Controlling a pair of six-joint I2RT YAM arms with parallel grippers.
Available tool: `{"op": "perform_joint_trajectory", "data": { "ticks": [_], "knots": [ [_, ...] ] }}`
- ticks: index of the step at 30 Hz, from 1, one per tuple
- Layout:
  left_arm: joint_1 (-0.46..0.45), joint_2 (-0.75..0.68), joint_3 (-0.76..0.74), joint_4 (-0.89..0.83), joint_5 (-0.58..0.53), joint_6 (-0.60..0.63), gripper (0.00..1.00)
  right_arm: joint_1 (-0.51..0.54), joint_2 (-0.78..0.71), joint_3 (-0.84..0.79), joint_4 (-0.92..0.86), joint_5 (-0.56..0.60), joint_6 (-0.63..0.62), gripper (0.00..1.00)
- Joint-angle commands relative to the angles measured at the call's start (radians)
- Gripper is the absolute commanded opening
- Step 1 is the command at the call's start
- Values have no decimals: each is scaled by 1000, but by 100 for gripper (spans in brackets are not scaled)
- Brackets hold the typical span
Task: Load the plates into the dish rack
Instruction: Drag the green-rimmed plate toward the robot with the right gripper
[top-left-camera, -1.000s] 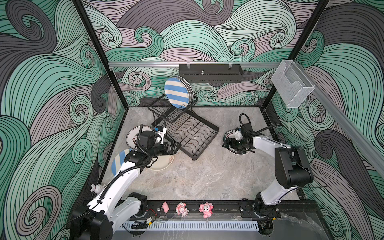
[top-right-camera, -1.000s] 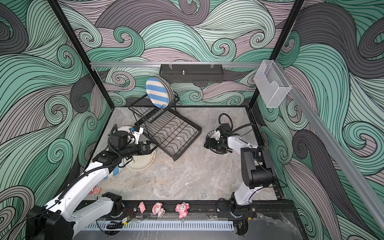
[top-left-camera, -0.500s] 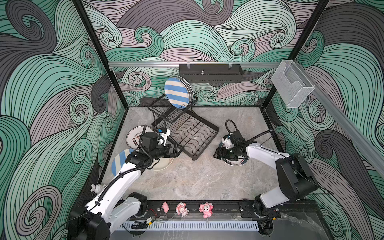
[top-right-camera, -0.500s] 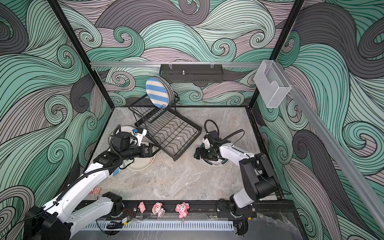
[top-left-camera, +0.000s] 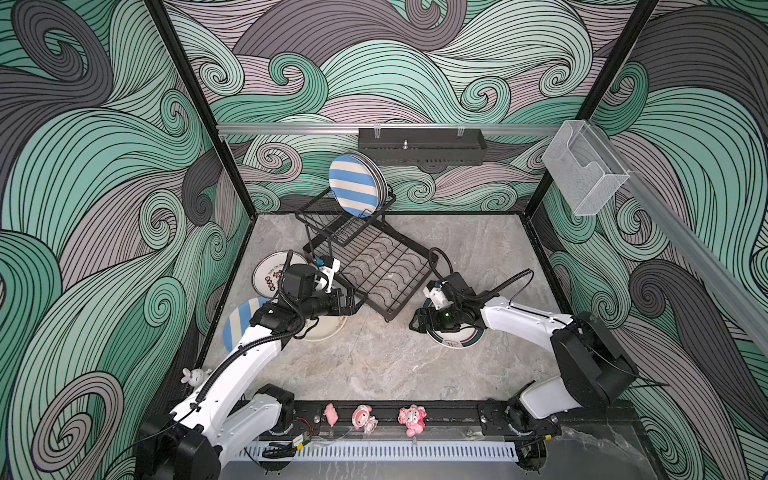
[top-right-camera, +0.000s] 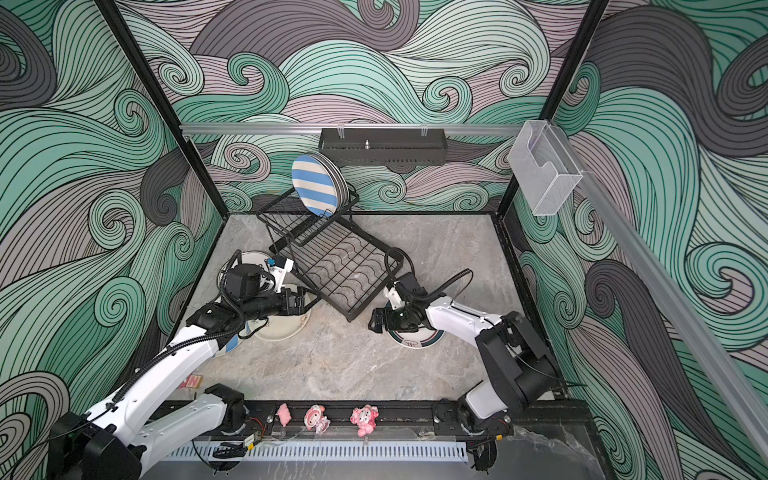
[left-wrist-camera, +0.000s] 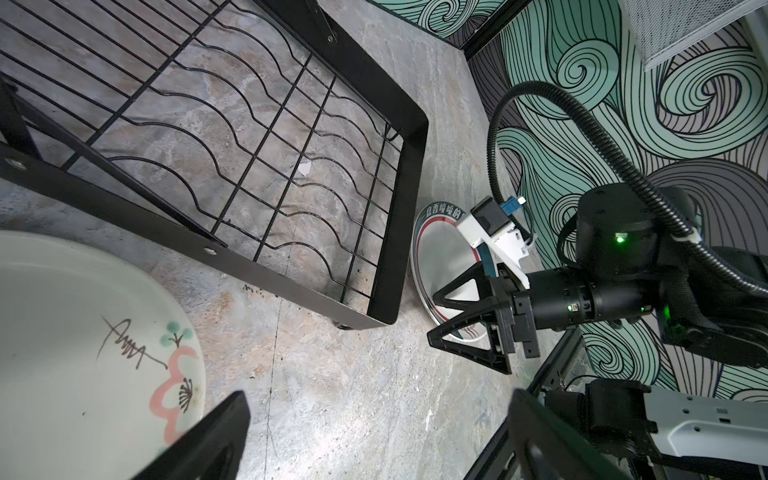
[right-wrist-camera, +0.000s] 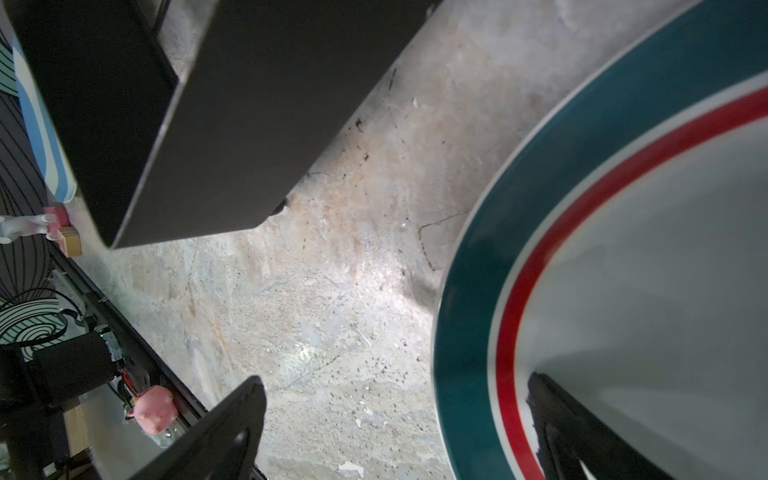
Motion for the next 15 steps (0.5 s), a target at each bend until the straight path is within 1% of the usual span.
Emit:
{"op": "perform_joint_trajectory", "data": {
  "ticks": [1,7,10,15],
  "knots": [
    [-10,-27,17,-28,-11,8,99,17,15,11,-5,-18,33,98],
    [-13,-36,-1,-28,-17,5,99,48,37,13,15,-25,59,98],
    [-15,-36,-11,-29,-20,6,99,62,49,-7,60,-42,83,98],
    [-15,-45,-23,-21,-20,-8,99,118,70,5,93,-45,106,97]
  ]
}}
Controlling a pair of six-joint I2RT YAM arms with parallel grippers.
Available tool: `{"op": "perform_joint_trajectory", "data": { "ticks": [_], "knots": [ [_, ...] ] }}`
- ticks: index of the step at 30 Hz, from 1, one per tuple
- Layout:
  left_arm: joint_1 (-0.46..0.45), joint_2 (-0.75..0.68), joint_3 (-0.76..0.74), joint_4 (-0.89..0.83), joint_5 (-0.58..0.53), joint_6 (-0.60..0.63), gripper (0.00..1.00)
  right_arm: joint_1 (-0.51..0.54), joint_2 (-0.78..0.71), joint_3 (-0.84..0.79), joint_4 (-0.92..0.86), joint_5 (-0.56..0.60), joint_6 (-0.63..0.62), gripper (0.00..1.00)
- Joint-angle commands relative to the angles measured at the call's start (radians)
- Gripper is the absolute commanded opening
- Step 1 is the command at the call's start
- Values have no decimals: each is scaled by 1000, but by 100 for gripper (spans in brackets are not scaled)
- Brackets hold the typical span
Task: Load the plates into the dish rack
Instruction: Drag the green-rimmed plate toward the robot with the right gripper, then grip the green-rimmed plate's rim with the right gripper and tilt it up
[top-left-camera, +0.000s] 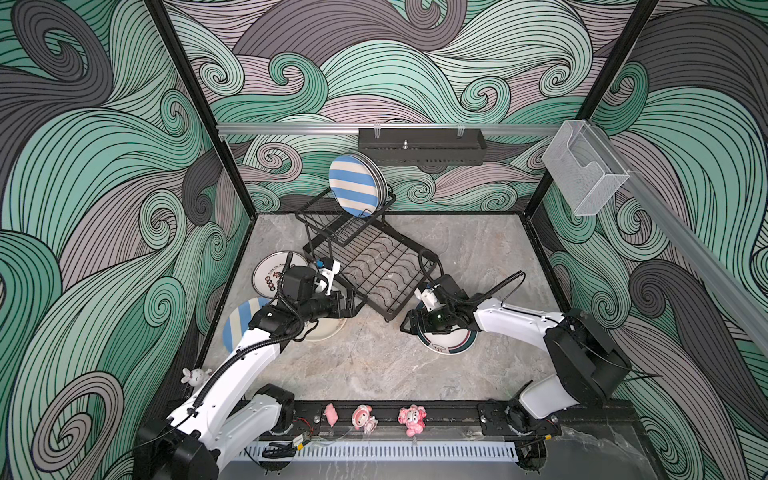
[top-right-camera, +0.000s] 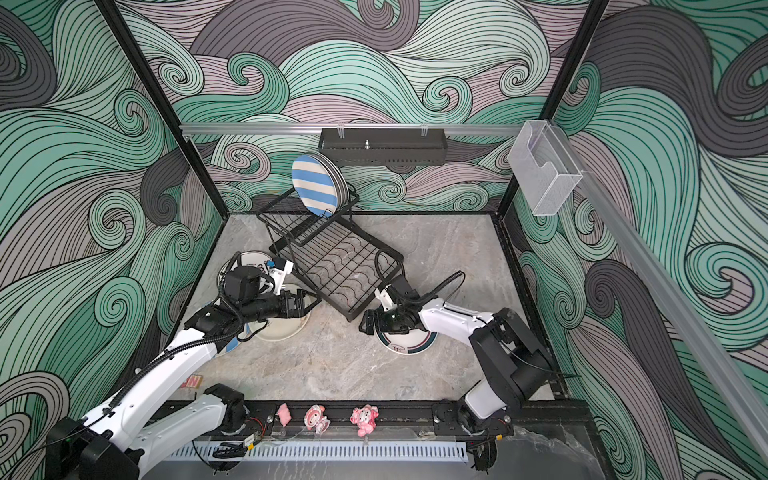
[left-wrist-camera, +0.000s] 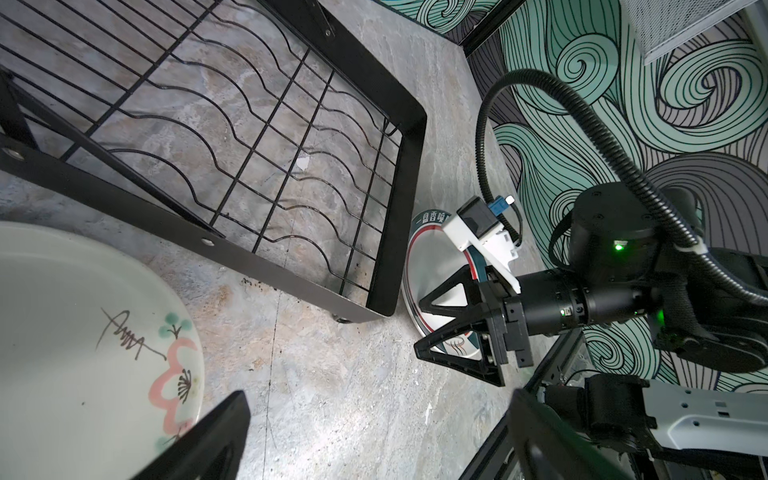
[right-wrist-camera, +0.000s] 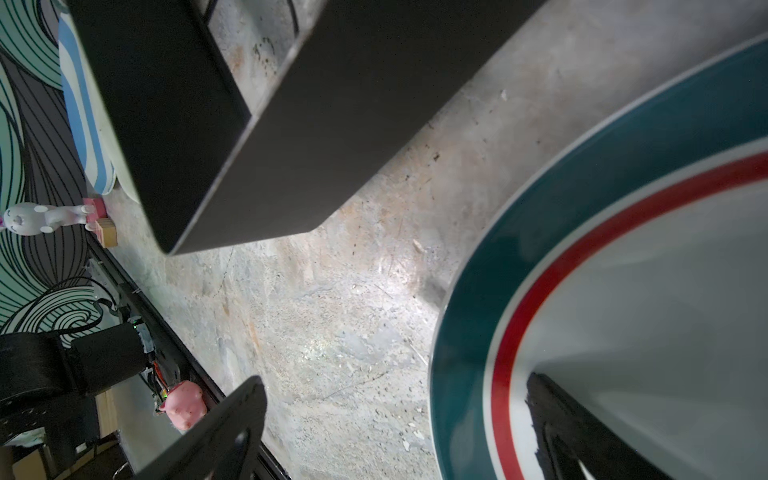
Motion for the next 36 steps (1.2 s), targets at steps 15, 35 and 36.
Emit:
{"op": "perform_joint_trajectory", "data": {
  "ticks": [15,35,36],
  "knots": [
    [-67,-31,-69,69,-37,-55,99,3,-232,7,-261,252,-10,95],
    [-127,29,-66,74,-60,-42,99,-442,-555,-346,-151,68,90,62],
    [-128,29,-65,72,-60,-42,99,-450,-548,-352,-128,57,90,61]
  ]
}}
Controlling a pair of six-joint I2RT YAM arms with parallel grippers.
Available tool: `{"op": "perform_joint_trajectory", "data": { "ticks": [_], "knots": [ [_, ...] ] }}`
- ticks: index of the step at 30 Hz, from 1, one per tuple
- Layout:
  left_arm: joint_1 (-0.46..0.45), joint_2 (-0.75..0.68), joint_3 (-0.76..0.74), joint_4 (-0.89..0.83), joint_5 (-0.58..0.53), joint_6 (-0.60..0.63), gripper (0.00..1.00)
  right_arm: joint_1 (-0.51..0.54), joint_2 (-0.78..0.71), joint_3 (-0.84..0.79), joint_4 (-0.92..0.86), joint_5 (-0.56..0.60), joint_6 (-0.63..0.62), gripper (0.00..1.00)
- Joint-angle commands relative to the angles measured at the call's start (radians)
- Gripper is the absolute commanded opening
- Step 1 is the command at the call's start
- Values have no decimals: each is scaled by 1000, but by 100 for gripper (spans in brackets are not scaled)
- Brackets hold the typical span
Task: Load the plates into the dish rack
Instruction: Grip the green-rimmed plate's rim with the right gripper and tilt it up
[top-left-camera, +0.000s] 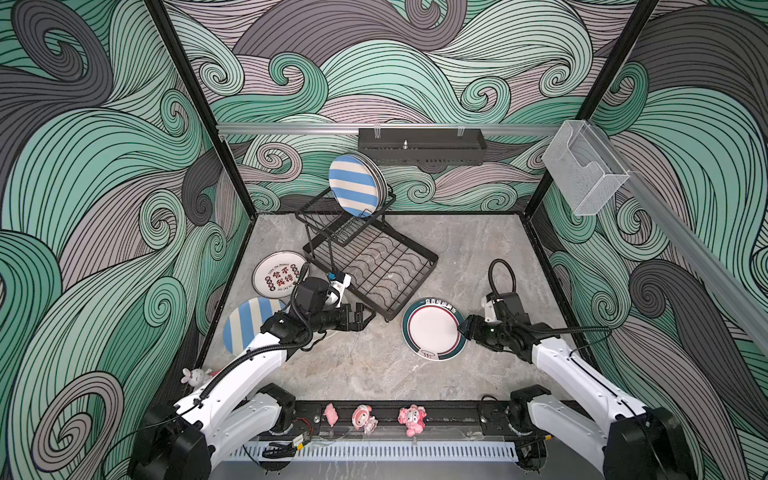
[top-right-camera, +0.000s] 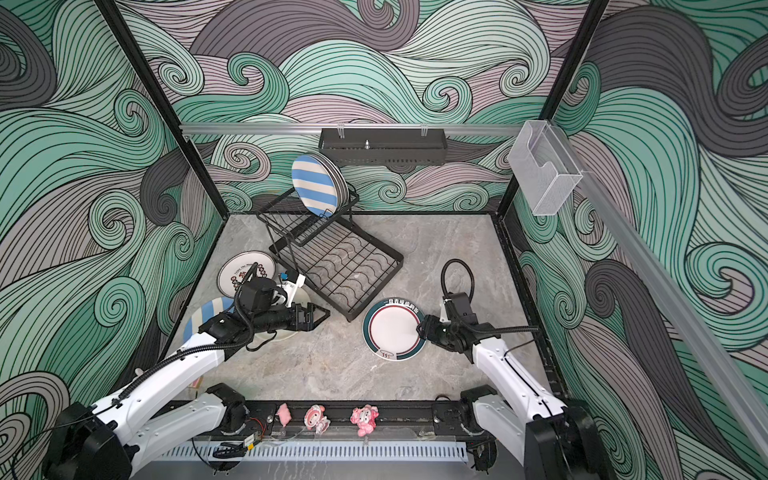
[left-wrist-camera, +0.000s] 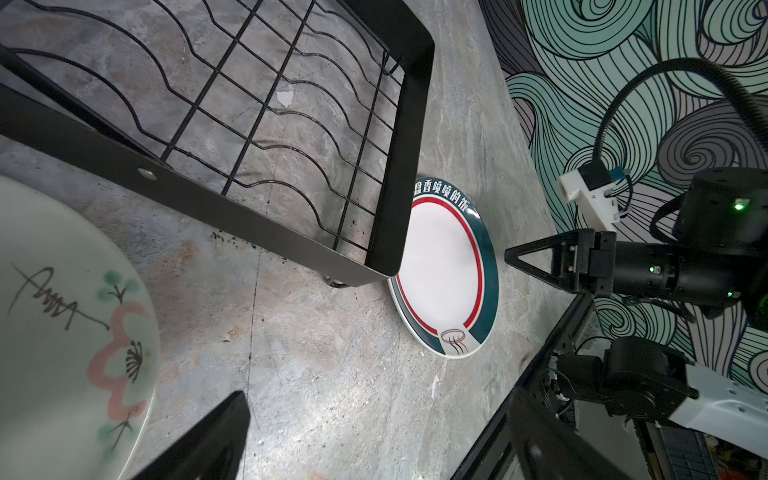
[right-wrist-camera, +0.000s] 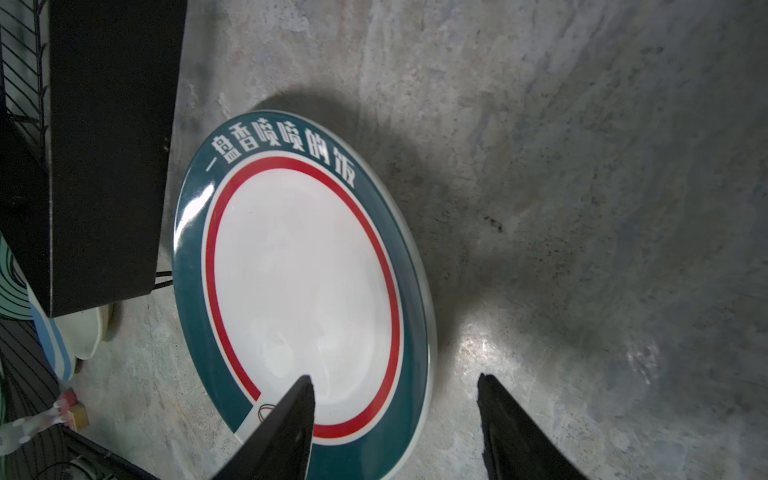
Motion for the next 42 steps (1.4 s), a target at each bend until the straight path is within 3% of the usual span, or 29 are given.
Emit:
{"op": "perform_joint_trajectory", "data": {
  "ticks": [1,21,30,36,42],
  "knots": [
    [-7,7,35,-2,-14,7,99,-23,12,-21,89,-88,19,61],
    [-7,35,73,-33,-45,25,99,-71,152,-99,251,-166,25,56],
    [-7,34,81,-33,-44,27,99,-75,169,-99,237,-145,43,51],
    [-7,29,90,-52,-55,43,99,-77,266,-68,240,-175,31,49],
    [-6,14,93,-76,-71,54,99,-77,326,-50,251,-197,28,40]
  ]
}}
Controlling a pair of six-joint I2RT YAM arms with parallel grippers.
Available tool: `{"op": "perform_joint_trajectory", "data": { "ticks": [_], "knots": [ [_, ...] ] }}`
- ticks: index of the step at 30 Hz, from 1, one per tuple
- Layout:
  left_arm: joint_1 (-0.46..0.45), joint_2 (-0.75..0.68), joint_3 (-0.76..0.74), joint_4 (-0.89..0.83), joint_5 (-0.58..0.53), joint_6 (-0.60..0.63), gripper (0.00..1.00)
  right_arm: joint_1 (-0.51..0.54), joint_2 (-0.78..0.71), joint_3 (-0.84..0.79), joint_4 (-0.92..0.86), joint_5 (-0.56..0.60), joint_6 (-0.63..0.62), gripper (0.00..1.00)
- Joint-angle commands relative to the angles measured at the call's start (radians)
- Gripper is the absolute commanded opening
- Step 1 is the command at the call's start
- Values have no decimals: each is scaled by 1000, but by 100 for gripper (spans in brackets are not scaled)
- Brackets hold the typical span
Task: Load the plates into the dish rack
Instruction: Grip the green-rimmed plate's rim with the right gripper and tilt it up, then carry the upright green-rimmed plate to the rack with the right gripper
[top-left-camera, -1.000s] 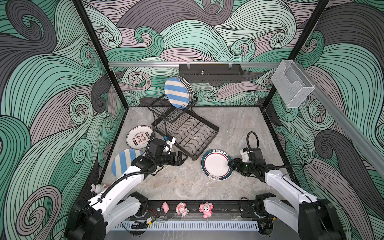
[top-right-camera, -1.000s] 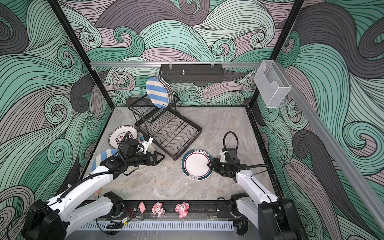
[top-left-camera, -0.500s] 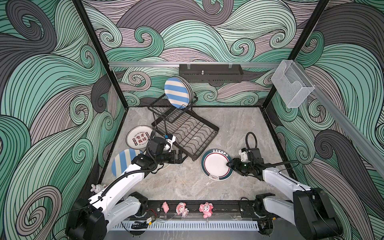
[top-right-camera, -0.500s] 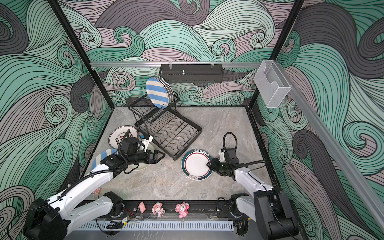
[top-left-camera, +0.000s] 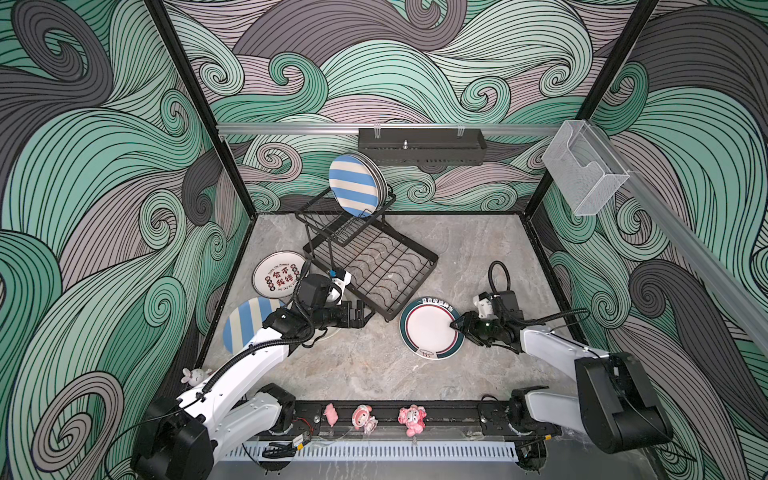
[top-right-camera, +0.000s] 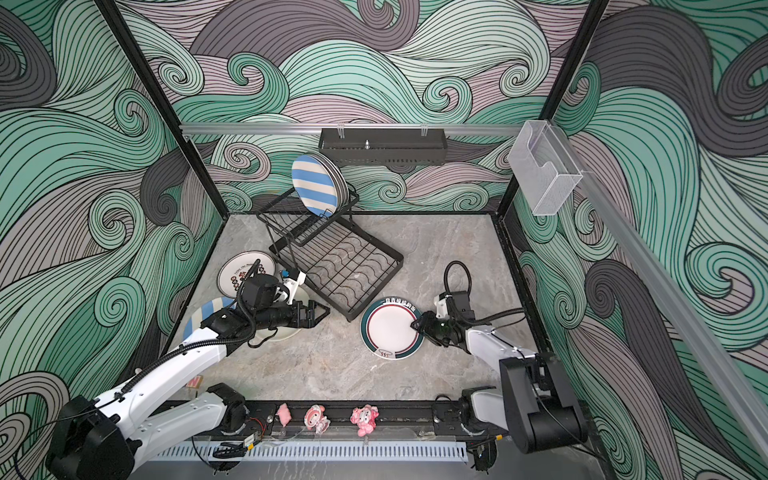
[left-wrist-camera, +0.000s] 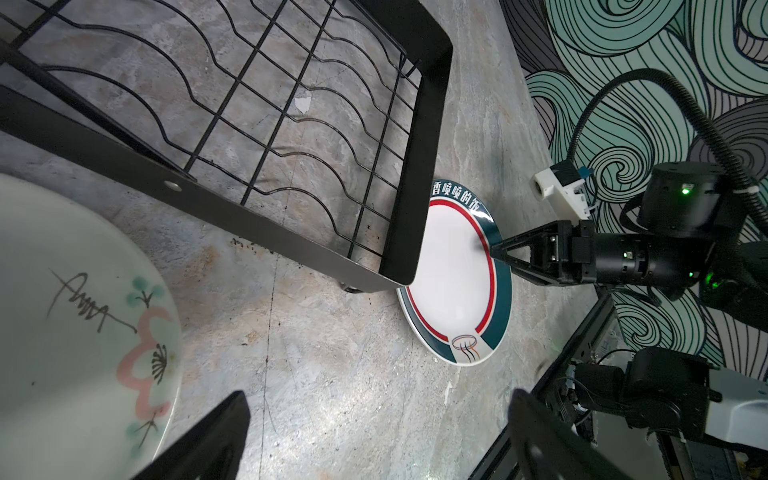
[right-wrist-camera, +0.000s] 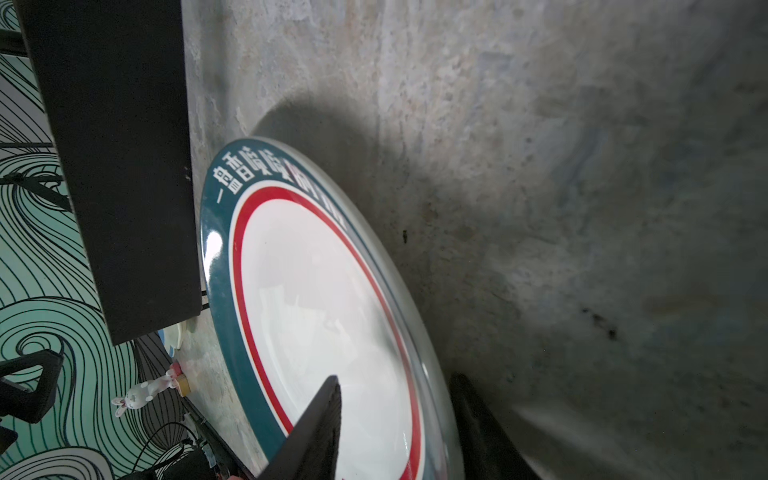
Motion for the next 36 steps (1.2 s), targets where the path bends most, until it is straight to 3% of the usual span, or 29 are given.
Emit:
{"op": "perform_joint_trajectory", "data": {
  "ticks": [1,19,28,36],
  "knots": [
    [-3,-22,51,-35,-26,23,99,-3,33,-21,-70,30,-1,38],
    [-3,-77,38,-32,-82,6,99,-10,-93,1,-155,64,-47,1],
    [-3,-126,57,-67,-135,-5,99,-10,-290,108,-405,171,-112,0],
    [37,-162,149,-212,-190,39,99,-12,-382,199,-465,209,-144,0]
  ]
}}
